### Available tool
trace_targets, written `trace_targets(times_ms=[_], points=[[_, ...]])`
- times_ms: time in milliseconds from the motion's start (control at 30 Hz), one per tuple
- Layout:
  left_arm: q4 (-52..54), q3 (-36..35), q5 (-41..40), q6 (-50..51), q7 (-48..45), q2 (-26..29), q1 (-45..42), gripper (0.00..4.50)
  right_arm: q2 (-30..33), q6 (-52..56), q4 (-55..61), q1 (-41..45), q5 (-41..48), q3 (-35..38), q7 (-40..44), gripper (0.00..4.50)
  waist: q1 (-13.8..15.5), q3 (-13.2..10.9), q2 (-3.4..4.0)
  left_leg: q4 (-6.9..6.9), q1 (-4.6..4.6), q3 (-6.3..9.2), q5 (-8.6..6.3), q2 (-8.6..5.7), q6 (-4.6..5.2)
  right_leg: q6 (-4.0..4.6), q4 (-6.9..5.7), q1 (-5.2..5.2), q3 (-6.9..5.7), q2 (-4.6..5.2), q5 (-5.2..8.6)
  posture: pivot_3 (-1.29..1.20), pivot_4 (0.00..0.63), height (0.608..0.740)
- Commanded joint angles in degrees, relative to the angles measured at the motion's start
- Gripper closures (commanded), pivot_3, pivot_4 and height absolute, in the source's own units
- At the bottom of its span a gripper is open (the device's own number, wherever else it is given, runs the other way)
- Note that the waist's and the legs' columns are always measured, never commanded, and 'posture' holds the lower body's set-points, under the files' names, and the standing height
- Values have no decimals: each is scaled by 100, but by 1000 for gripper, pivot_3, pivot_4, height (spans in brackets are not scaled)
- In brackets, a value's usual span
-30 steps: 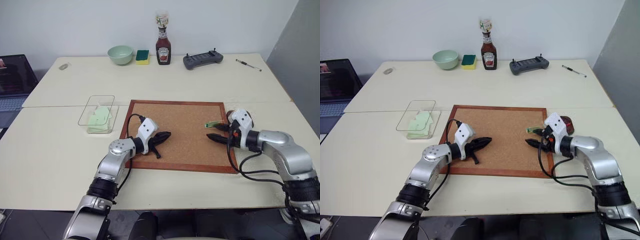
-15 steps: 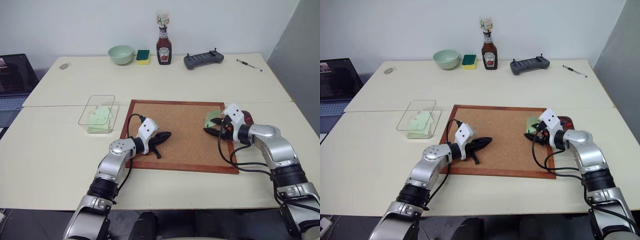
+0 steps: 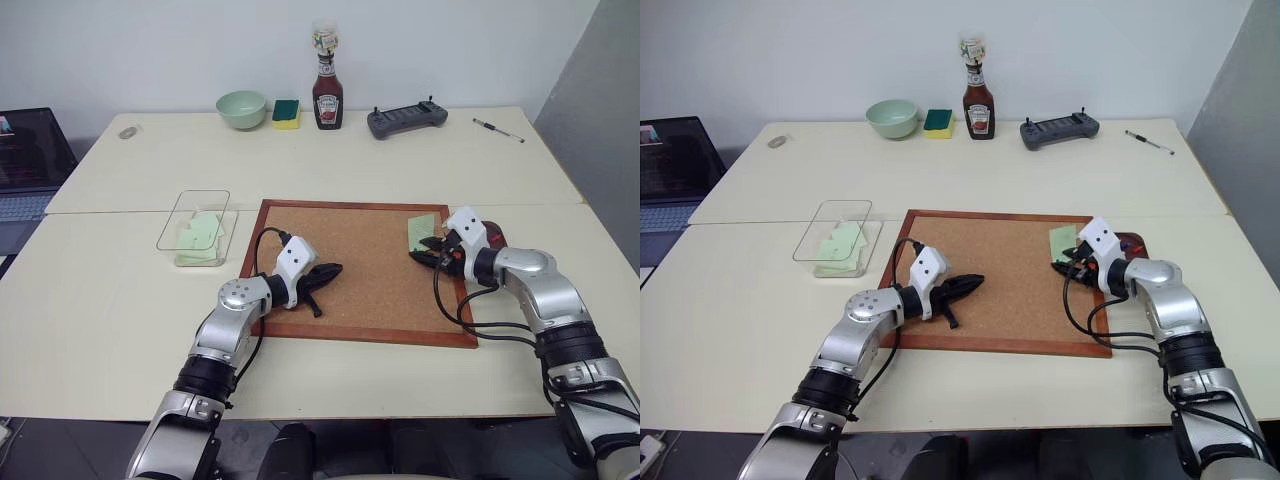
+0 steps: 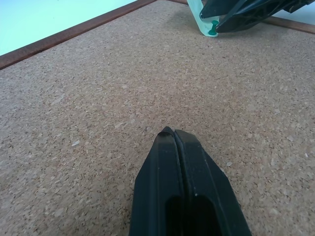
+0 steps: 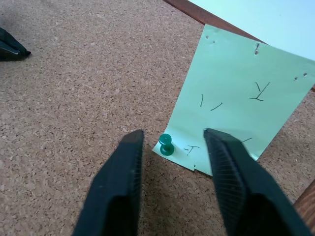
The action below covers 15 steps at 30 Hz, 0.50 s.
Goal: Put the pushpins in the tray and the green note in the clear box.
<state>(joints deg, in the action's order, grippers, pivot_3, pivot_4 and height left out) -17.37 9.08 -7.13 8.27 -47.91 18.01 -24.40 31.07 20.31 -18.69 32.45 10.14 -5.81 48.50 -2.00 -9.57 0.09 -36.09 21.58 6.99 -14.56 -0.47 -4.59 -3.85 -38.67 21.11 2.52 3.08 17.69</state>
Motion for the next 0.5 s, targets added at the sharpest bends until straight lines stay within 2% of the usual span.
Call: trace_targets(times_ms=[33,133,167,500], points=[[-322,254,177,295,-11,4,300,4500,-17,-154,-1,172,-23,100,24,3609,0,0,0,0,0,0,0,0,0,0,0,0,0,0,0,0,150,740],[-333,250,177,292,-5,0,293,4500,-20,-184,-42,195,-42,90,29,4145,0,0,0,0,0,0,0,0,0,0,0,0,0,0,0,0,150,740],[-333,249,177,291,-2,1,294,4500,-20,-193,-47,197,-52,86,36,4447,0,0,0,0,0,0,0,0,0,0,0,0,0,0,0,0,150,740],[-302,240,171,297,18,2,326,4500,-18,9,354,102,268,366,79,4447,0,0,0,0,0,0,0,0,0,0,0,0,0,0,0,0,150,740]])
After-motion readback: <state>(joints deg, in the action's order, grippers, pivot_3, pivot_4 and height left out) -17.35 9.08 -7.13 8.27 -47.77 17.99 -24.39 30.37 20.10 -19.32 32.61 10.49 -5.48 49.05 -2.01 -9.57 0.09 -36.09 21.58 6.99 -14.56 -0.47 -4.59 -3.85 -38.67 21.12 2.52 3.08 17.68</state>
